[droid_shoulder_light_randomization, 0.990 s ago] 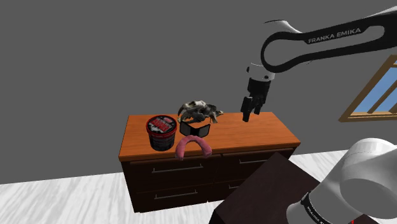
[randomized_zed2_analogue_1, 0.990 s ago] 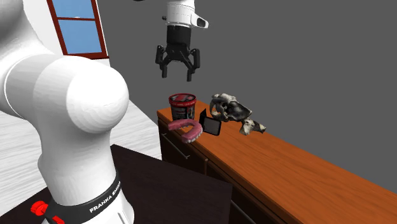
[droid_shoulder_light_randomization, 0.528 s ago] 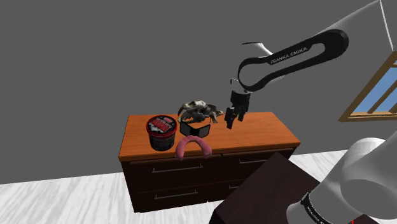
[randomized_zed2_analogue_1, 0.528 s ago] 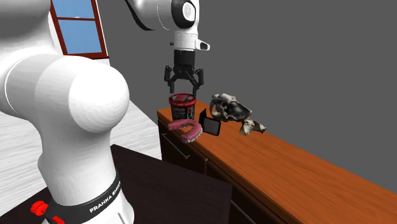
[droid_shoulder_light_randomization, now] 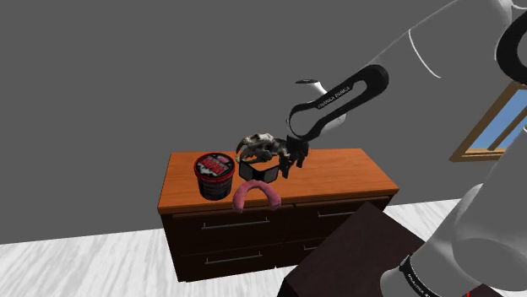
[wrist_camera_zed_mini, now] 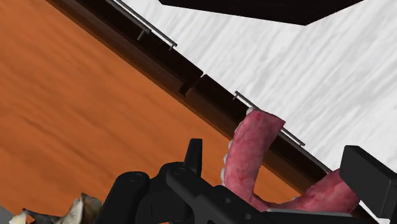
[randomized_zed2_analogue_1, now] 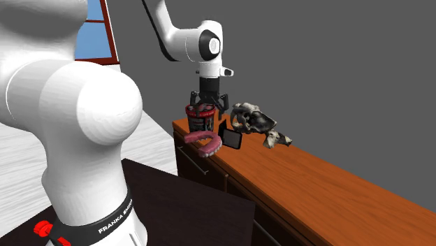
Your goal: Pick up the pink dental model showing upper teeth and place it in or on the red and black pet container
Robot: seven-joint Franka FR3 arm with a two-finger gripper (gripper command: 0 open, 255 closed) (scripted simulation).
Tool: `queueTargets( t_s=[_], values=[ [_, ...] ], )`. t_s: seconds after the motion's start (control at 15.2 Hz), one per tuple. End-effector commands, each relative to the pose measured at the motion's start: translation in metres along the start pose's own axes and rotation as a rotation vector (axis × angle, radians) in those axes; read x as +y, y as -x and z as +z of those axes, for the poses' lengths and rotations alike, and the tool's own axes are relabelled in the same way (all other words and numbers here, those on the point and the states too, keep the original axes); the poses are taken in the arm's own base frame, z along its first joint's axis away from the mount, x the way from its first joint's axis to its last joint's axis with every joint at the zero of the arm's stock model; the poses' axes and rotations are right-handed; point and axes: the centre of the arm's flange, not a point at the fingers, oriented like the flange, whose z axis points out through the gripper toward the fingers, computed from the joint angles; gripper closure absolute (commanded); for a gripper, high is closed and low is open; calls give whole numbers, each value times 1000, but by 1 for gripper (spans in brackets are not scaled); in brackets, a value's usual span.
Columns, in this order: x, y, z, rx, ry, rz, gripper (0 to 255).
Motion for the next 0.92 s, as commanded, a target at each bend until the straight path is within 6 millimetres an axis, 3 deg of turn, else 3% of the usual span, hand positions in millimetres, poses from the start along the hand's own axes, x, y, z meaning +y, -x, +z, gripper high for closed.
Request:
queueTargets(
  t_s=[0.0,0.86],
  values=[
    [-3,-17,20,7,6,-8,0],
    [-8,-130,134,46,45,-56,0]
  ],
)
